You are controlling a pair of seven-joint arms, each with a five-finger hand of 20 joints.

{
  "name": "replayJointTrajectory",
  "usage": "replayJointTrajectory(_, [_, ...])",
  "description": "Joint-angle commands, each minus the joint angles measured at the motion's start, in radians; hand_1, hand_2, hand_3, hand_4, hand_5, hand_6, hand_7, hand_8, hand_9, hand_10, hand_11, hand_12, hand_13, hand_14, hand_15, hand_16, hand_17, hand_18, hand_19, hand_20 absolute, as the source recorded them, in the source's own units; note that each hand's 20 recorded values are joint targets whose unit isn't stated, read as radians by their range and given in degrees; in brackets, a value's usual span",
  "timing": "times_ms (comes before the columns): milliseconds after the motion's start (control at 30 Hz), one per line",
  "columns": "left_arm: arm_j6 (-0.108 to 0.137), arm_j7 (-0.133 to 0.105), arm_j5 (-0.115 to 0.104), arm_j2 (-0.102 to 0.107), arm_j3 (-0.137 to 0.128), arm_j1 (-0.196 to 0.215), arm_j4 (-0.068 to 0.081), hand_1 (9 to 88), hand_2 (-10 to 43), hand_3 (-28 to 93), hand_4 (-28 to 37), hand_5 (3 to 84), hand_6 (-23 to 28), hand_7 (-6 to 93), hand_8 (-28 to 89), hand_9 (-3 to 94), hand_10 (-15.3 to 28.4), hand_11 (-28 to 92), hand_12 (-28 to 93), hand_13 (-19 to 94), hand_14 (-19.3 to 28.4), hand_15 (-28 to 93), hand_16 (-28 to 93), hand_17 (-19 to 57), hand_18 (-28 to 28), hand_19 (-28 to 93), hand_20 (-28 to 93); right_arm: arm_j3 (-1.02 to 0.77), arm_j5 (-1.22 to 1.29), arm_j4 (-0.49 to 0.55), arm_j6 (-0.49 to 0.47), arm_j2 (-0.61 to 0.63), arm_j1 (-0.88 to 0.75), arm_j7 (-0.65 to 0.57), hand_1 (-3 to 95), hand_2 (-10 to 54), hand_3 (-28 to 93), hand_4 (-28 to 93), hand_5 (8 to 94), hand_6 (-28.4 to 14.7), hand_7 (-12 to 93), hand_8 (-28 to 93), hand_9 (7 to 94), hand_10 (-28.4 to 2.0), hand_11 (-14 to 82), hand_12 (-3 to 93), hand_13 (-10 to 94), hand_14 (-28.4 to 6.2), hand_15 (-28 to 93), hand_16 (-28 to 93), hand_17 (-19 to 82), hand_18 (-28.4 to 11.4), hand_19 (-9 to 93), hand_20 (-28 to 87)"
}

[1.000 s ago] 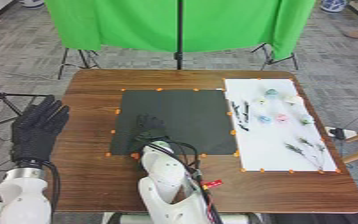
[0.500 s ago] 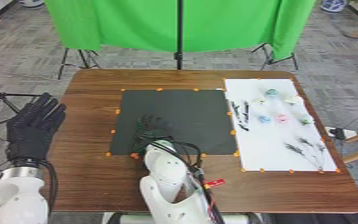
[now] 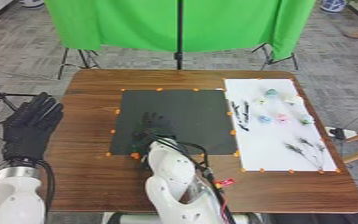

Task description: Arrange flowers

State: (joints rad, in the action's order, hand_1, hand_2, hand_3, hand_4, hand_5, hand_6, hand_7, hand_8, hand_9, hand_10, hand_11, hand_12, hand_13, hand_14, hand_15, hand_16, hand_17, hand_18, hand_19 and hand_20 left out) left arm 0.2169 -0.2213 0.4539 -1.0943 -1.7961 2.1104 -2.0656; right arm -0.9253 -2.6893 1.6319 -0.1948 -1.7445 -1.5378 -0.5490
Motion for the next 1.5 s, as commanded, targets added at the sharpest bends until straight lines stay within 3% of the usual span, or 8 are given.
replayJointTrajectory(33, [0.005, 0.017, 0.003, 0.004, 0.017, -0.008, 0.005, 28.9, 11.5, 75, -23.5, 45.2, 9.5, 8.7, -8, 38.0, 14.3, 16, 12, 29, 15.1, 35, -6, -2.7, 13.8, 29, 15, 0.015, 0.023, 0.017, -0.036, -0.009, 0.003, 0.018, 34.8, -9.5, 77, -25, 43.2, -17.2, 71, -25, 50.5, -28.4, 50.5, 33.0, 59, -19.8, 65, 29, 32, -28.4, 77, 41])
replayJointTrajectory(267, [0.018, 0.023, -0.002, 0.001, 0.034, -0.018, 0.013, 29.0, 11.9, 75, -23.7, 45.4, 9.6, 8.8, -8, 38.0, 14.3, 16, 12, 29, 15.1, 36, -6, -2.8, 13.8, 29, 15, -0.018, -0.041, -0.029, -0.032, -0.051, -0.011, 0.038, 34.9, -9.5, 77, -23, 53.1, -15.3, 34, -12, 54.3, -27.6, 44.4, 26.0, 59, -19.9, 66, 27, 32, -28.4, 77, 39])
replayJointTrajectory(533, [0.016, 0.016, -0.007, 0.0, 0.017, -0.008, 0.009, 29.1, 12.1, 75, -23.6, 45.6, 9.6, 8.9, -8, 38.1, 14.4, 16, 12, 29, 15.1, 36, -6, -2.8, 13.8, 29, 15, -0.027, -0.04, -0.039, -0.047, -0.053, -0.014, 0.018, 34.5, -9.5, 78, -22, 54.0, -16.9, 17, -7, 58.1, -26.9, 32.6, 22.2, 59, -20.5, 65, 24, 32, -28.4, 77, 37])
replayJointTrajectory(833, [0.011, 0.029, -0.005, -0.003, 0.024, -0.01, 0.01, 29.7, 12.4, 75, -23.7, 45.7, 9.7, 9.1, -8, 38.3, 14.3, 17, 12, 29, 15.0, 36, -6, -2.7, 13.7, 29, 15, -0.035, -0.112, -0.086, 0.084, -0.053, -0.019, 0.044, 42.1, -9.5, 72, -28, 51.1, -16.1, 16, -7, 55.1, -26.0, 31.9, 21.0, 57, -20.4, 66, 23, 32, -28.4, 79, 36])
replayJointTrajectory(1033, [0.008, 0.037, -0.003, -0.003, 0.03, -0.015, 0.012, 30.1, 12.4, 75, -23.8, 45.9, 9.7, 9.3, -8, 38.3, 14.3, 17, 12, 29, 15.0, 36, -6, -2.7, 13.8, 29, 16, -0.037, -0.085, -0.097, 0.138, -0.056, -0.021, 0.056, 51.8, -9.5, 69, -28, 53.9, -11.3, 27, -10, 58.6, -22.2, 54.8, 31.0, 61, -18.0, 72, 28, 34, -28.4, 84, 36])
replayJointTrajectory(1200, [0.008, 0.035, -0.003, -0.006, 0.03, -0.015, 0.01, 30.4, 12.4, 75, -23.7, 45.9, 9.7, 9.3, -8, 38.4, 14.3, 17, 12, 29, 15.0, 36, -6, -2.8, 13.8, 29, 16, -0.041, -0.063, -0.09, 0.104, -0.06, -0.02, 0.054, 64.1, -9.5, 63, -28, 60.1, -7.2, 27, -9, 72.8, -12.6, 37.0, 48.4, 72, -11.0, 62, 42, 35, -28.3, 84, 37])
replayJointTrajectory(1367, [0.009, 0.037, -0.004, -0.009, 0.031, -0.018, 0.013, 30.6, 12.3, 75, -23.6, 46.0, 9.6, 9.5, -8, 38.4, 14.3, 17, 12, 29, 15.0, 37, -6, -2.8, 13.8, 30, 15, -0.03, -0.039, -0.079, 0.104, -0.053, -0.02, 0.044, 64.1, -9.5, 73, -26, 62.8, -7.4, 24, 5, 84.3, -11.7, 14.4, 40.8, 77, -6.3, 49, 46, 34, -27.9, 82, 38])
replayJointTrajectory(1500, [0.01, 0.042, -0.004, -0.008, 0.036, -0.02, 0.014, 30.7, 12.6, 75, -23.7, 46.1, 9.7, 9.5, -8, 38.5, 14.5, 17, 12, 29, 15.1, 37, -6, -2.7, 13.8, 29, 15, -0.032, -0.029, -0.082, 0.105, -0.056, -0.016, 0.03, 62.1, -4.8, 76, -25, 63.7, -7.9, 21, 7, 84.9, -12.5, 11.6, 35.8, 79, -7.0, 46, 43, 34, -27.5, 82, 38])
